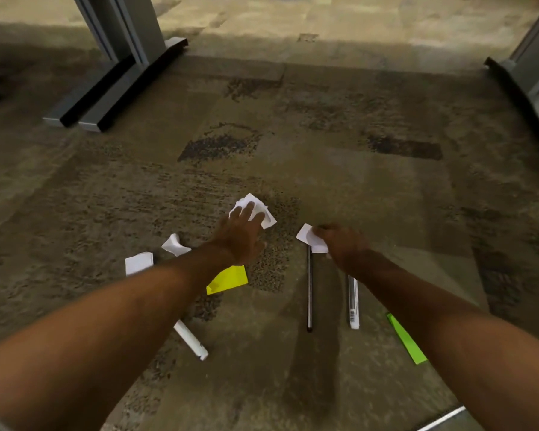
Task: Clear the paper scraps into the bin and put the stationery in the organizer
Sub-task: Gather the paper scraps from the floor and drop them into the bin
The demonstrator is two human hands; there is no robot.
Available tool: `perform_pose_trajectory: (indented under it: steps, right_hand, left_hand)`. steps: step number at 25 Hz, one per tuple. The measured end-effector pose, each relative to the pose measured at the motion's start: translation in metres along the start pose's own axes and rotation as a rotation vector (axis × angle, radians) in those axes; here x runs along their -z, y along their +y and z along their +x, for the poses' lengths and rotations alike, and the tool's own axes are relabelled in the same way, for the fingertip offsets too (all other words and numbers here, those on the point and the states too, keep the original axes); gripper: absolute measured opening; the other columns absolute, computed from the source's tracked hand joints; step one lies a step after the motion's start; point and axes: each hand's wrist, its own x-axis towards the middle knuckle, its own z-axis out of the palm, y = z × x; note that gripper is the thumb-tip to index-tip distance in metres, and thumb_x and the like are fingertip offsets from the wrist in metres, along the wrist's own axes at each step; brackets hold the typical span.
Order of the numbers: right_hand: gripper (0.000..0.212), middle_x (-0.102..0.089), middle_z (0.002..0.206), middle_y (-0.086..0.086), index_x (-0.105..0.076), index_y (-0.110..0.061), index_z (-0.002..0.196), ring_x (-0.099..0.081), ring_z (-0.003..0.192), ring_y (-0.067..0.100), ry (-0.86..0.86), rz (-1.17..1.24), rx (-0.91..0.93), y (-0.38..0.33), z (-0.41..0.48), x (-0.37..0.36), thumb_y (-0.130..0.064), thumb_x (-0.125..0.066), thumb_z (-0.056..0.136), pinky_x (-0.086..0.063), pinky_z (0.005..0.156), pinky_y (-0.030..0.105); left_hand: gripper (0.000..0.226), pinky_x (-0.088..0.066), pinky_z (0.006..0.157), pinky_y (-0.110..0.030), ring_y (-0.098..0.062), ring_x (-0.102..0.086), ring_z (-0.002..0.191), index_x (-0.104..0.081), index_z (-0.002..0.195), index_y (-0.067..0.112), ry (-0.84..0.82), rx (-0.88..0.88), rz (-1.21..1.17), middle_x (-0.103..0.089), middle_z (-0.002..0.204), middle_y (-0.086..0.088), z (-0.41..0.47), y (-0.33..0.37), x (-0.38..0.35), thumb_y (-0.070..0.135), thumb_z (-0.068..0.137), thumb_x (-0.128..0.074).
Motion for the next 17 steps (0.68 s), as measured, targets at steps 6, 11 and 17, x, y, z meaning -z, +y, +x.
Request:
perform_pose_trajectory:
  steps: [6, 11, 17]
  right_hand:
    - [0.05, -0.06, 0.128, 0.01, -0.052, -0.02, 0.13, -0.059, 0.114, 0.034, 0.014, -0.044, -0.017, -0.002, 0.01, 0.002, -0.01, -0.06, 0.082, -0.049, 0.098, 0.042]
    - [0.05, -0.057, 0.131, 0.011, -0.05, -0.02, 0.133, -0.055, 0.12, 0.033, -0.005, -0.068, -0.04, -0.002, 0.014, 0.005, -0.011, -0.06, 0.085, -0.046, 0.101, 0.04]
    - [0.061, -0.047, 0.141, 0.01, -0.045, -0.024, 0.138, -0.045, 0.13, 0.031, -0.027, -0.037, -0.046, 0.001, 0.017, 0.008, -0.01, -0.066, 0.083, -0.039, 0.109, 0.04]
  left_hand:
    - [0.079, -0.023, 0.116, -0.05, -0.041, -0.019, 0.142, -0.018, 0.148, 0.016, 0.07, 0.119, -0.12, -0.016, 0.156, -0.022, 0.031, 0.004, -0.003, 0.047, 0.087, -0.056]
    - [0.072, -0.021, 0.112, -0.059, -0.048, -0.012, 0.142, -0.015, 0.148, 0.037, 0.01, 0.168, -0.163, -0.008, 0.158, -0.018, 0.048, 0.002, -0.018, 0.05, 0.088, -0.053]
    - [0.029, -0.052, 0.084, -0.049, -0.04, -0.056, 0.104, -0.059, 0.115, 0.019, 0.182, 0.114, -0.142, -0.058, 0.118, -0.017, 0.044, -0.004, -0.019, 0.014, 0.089, -0.047]
